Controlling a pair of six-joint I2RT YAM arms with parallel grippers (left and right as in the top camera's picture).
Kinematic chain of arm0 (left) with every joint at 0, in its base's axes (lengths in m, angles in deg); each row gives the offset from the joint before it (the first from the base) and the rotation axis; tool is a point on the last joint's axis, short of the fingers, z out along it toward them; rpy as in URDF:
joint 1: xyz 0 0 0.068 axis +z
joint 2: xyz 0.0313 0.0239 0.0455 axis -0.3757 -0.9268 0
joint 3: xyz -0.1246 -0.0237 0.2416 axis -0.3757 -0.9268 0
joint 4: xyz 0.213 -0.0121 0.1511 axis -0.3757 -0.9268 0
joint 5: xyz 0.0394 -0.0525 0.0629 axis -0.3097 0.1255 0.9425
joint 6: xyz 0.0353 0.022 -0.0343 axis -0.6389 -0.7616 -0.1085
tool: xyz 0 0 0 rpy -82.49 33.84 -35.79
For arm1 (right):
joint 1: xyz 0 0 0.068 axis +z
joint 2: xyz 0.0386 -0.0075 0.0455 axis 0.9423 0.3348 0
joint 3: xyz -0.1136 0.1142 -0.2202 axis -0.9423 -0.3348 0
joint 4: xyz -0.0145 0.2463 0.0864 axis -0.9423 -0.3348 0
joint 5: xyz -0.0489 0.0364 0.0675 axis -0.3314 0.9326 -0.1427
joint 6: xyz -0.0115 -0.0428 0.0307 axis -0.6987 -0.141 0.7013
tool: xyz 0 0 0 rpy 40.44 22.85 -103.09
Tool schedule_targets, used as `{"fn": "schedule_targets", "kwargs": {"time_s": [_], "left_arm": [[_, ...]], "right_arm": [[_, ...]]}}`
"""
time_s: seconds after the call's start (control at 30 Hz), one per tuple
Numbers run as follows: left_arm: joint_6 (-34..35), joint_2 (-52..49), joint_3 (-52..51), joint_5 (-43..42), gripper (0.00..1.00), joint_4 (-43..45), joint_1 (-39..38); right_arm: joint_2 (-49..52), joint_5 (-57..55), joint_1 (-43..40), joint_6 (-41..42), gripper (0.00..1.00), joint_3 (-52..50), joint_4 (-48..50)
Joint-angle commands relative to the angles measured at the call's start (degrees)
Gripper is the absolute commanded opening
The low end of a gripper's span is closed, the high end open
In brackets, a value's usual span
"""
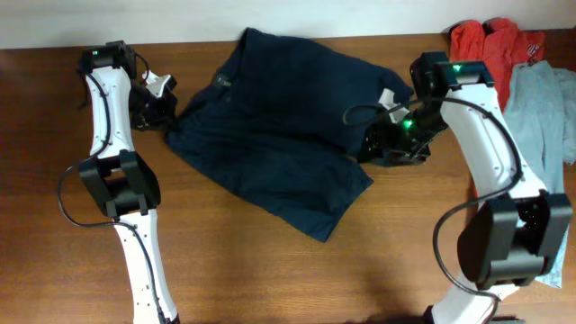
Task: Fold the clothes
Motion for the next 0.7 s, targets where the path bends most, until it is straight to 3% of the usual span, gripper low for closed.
{"fn": "schedule_targets", "kwargs": {"time_s": [0.0, 0.13, 0.27, 0.43, 0.63, 0.67], "left_arm": [[-0.09, 1.36, 0.72, 1.05, 0.00, 0.70, 0.70], [-0.09, 1.55, 0.94, 1.05, 0.00, 1.57, 0.70], [-0.09, 1.55, 1.60, 1.03, 0.00, 1.86, 0.70], [-0.07, 1.55, 1.84, 1.03, 0.00, 2.45, 0.70], [-0.07, 1.55, 1.84, 1.05, 0.00, 3.80, 0.68], [-0.07, 1.55, 1.84, 1.05, 0.00, 4.00, 0.68]], "right_arm": [[-5.66, 0.68, 3.69, 1.25, 0.70, 0.00, -1.55], [-9.60, -4.37, 9.18, 8.90, 0.70, -4.81, -0.76], [-15.19, -5.44, 15.32, 19.08, 0.69, -16.74, 6.34], [-23.23, -3.93, 22.36, 33.68, 0.69, -38.34, 25.94], [-23.41, -5.60, 27.61, 50.56, 0.63, -46.16, 45.57], [-23.39, -8.57, 29.90, 56.96, 0.62, -47.82, 50.97]]}}
